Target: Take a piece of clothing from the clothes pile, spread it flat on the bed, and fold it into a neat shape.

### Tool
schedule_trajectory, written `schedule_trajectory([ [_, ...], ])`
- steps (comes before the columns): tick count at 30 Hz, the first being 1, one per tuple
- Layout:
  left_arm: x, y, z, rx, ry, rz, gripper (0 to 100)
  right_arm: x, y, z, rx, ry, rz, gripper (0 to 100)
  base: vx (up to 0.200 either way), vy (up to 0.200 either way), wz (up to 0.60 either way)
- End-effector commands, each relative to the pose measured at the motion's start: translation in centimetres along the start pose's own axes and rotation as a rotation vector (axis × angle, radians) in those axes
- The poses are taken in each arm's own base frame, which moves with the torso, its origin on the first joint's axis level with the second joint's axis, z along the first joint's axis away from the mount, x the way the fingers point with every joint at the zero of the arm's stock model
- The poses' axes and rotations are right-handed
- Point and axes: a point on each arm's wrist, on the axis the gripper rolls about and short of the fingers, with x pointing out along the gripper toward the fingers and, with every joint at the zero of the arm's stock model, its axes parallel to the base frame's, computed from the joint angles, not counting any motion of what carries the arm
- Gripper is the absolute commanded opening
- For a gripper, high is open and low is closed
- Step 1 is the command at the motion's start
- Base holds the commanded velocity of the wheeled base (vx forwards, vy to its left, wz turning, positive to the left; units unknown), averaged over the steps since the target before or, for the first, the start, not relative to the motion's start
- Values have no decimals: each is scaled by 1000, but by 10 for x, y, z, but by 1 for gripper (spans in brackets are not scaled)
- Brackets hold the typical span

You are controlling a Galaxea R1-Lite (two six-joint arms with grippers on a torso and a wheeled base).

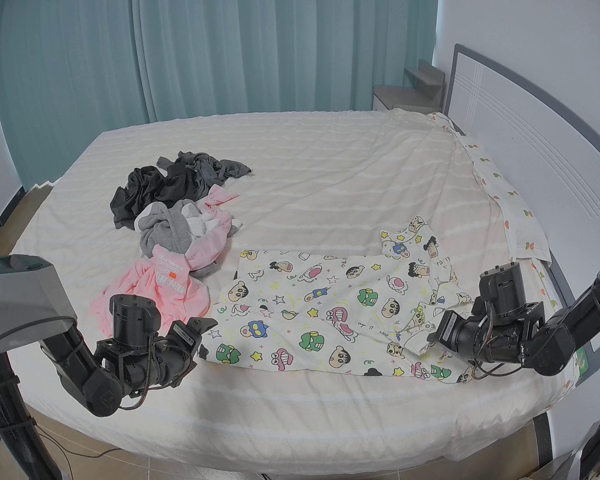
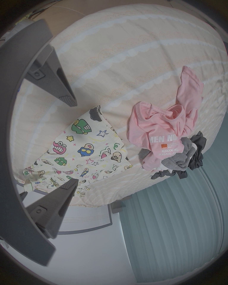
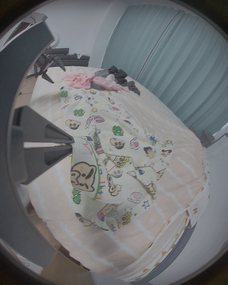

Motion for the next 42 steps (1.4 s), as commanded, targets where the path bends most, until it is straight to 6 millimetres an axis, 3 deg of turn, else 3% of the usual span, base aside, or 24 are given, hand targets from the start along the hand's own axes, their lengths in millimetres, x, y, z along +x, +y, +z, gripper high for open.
schedule_trajectory([
  [1,0,0,0,0,0,0,100,15,-12,-18,-12,77,-62,0,0,0,0],
  [21,0,0,0,0,1,2,100,54,-26,-47,-32,142,-106,0,0,0,0],
  [32,0,1,0,1,1,3,100,58,-29,-52,-37,146,-108,0,0,0,0],
  [33,0,1,0,0,1,3,100,58,-29,-52,-37,146,-105,100,0,0,0],
  [42,0,1,0,1,1,3,100,34,-36,-61,-9,98,-52,100,0,0,0],
])
